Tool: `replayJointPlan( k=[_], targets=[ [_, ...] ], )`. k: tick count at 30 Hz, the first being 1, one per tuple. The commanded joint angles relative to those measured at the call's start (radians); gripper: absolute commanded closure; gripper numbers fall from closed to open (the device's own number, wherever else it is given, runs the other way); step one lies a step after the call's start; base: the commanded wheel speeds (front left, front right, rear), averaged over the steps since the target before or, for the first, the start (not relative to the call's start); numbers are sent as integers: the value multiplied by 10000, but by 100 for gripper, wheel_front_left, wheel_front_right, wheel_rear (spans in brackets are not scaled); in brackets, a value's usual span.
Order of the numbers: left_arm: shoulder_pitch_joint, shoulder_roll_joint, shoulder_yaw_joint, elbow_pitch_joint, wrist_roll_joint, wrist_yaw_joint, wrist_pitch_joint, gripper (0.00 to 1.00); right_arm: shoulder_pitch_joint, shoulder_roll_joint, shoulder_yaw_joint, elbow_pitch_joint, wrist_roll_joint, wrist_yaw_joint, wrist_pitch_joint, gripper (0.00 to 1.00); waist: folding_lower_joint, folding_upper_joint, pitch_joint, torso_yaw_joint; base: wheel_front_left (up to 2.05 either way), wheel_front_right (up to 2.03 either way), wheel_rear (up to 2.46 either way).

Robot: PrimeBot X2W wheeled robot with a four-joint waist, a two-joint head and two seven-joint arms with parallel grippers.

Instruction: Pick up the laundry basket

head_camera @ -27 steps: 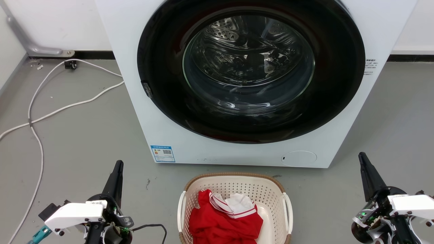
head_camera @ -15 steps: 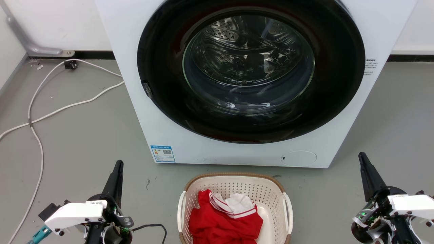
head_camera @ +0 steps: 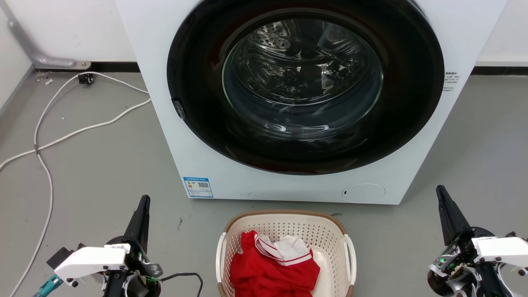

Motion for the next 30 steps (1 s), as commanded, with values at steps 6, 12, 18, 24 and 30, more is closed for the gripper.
replayJointPlan(
  k=[6,12,18,24,30],
  targets=[
    [-53,-19,26,-45,-19,-26,17,100,-115,34,6,-28,-50,-4,3,100,0,-1,0,0,0,0,0],
    [210,-23,-57,215,15,2,-50,0,216,15,25,230,-14,-2,-44,0,1,-1,3,0,0,0,0],
    [303,-20,16,-46,786,3,-460,0,306,14,43,56,-786,-2,-455,0,1,-1,15,-1,0,0,0],
    [346,-19,14,-351,2036,163,-744,0,399,13,131,-360,-2264,-2,-741,0,1,-1,36,-4,0,0,0],
    [437,-17,-128,-703,3279,457,-1009,0,502,12,304,-729,-3849,-2,-1009,0,1,-1,62,-3,0,0,0]
  ],
)
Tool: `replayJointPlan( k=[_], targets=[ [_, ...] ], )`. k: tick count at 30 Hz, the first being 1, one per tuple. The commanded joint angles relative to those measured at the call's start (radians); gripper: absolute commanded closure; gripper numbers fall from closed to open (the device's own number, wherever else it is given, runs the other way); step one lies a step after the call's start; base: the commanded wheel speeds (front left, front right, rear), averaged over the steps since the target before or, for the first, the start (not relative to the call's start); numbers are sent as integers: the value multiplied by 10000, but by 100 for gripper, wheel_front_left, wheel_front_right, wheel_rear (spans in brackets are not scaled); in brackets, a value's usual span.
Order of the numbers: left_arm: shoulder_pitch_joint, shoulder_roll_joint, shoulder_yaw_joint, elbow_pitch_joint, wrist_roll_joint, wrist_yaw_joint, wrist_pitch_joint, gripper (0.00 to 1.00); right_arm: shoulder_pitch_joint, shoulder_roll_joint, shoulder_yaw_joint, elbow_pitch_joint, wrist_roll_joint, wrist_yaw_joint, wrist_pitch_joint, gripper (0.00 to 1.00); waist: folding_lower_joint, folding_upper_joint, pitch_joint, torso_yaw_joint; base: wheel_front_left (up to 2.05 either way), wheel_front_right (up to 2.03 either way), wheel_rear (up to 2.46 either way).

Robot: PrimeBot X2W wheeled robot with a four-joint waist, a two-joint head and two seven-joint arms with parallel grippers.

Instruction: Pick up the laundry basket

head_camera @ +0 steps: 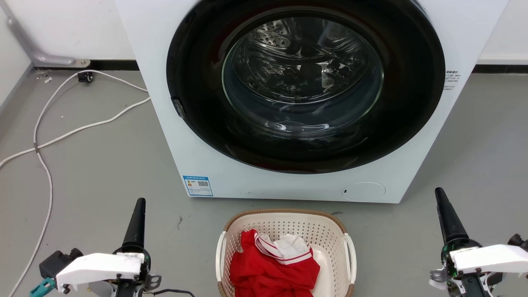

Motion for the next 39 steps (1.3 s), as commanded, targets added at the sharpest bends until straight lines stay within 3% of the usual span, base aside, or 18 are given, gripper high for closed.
replayJointPlan(
  k=[1,4,12,39],
  targets=[
    [-60,20,-44,-269,399,61,-101,0,-42,-36,58,-276,-502,0,-101,0,-1,-1,4,1,0,0,0],
    [27,21,-201,-460,1389,262,-306,0,35,-37,215,-478,-1823,0,-310,0,-1,-1,20,7,0,0,0],
    [163,23,-406,-666,2750,536,-617,0,179,-38,409,-698,-3633,0,-615,0,-1,-1,32,13,0,0,0],
    [556,29,-783,-740,6226,735,-1485,0,592,-41,867,-1028,-7846,0,-1483,0,-1,-1,67,19,0,0,0]
  ],
)
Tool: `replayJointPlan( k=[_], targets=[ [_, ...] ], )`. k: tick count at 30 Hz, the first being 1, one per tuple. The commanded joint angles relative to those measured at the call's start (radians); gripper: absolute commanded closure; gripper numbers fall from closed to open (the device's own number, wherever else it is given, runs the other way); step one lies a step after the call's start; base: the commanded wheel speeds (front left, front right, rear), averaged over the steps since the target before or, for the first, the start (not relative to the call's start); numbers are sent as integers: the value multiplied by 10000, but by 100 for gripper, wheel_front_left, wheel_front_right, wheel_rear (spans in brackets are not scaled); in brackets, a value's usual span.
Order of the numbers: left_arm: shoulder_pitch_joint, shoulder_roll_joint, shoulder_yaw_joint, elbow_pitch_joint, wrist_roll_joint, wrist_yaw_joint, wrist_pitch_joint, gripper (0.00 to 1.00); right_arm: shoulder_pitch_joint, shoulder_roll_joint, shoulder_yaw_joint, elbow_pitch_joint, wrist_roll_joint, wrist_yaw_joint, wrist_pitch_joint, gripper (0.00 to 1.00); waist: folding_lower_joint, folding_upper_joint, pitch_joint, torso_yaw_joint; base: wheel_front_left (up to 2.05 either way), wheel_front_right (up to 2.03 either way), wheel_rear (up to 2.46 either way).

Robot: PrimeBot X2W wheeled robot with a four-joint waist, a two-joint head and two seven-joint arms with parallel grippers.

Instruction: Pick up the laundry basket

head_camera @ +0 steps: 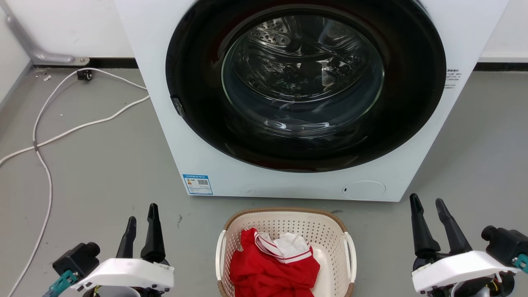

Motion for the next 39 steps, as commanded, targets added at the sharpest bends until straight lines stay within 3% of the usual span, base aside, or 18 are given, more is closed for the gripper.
replayJointPlan(
  k=[1,39],
  targets=[
    [52,24,-33,-120,316,37,-110,0,40,-38,46,-154,-379,0,-99,0,-1,0,1,0,0,0,0],
    [467,27,-293,245,3418,177,-986,0,533,-41,329,-35,-4076,-1,-992,0,-1,0,-16,3,0,0,0]
  ],
)
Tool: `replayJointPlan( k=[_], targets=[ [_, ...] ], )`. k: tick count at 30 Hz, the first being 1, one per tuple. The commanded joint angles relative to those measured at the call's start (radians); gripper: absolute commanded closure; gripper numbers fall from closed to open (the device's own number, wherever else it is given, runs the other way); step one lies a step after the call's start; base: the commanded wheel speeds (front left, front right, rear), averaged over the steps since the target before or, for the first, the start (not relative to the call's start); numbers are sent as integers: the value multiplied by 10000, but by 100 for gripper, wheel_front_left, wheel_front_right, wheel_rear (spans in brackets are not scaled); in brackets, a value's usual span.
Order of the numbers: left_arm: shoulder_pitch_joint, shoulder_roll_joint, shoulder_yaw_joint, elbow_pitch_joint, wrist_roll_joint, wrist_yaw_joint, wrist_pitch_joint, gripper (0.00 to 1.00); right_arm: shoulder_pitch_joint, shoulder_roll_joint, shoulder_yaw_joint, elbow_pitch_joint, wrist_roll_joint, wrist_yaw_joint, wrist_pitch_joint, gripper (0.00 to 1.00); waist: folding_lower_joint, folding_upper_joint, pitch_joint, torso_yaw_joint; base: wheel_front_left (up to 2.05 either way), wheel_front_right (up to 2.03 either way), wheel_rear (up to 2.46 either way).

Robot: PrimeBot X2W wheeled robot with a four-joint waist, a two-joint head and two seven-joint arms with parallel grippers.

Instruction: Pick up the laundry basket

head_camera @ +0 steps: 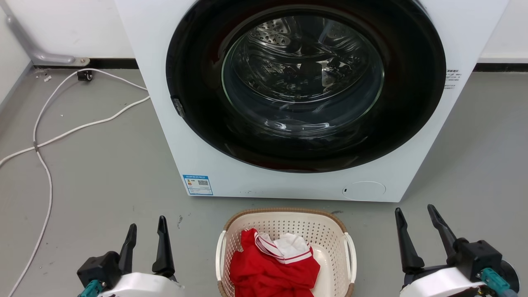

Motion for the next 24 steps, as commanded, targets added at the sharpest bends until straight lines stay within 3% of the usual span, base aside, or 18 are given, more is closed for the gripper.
replayJointPlan(
  k=[1,24],
  targets=[
    [87,18,-41,-3,182,47,-72,0,127,-37,39,-2,-233,-3,-111,0,0,0,-2,-4,0,0,0],
    [208,19,-259,423,1862,140,-500,0,279,-35,-25,365,-2097,-3,-533,0,0,0,-28,-68,0,0,0]
  ],
)
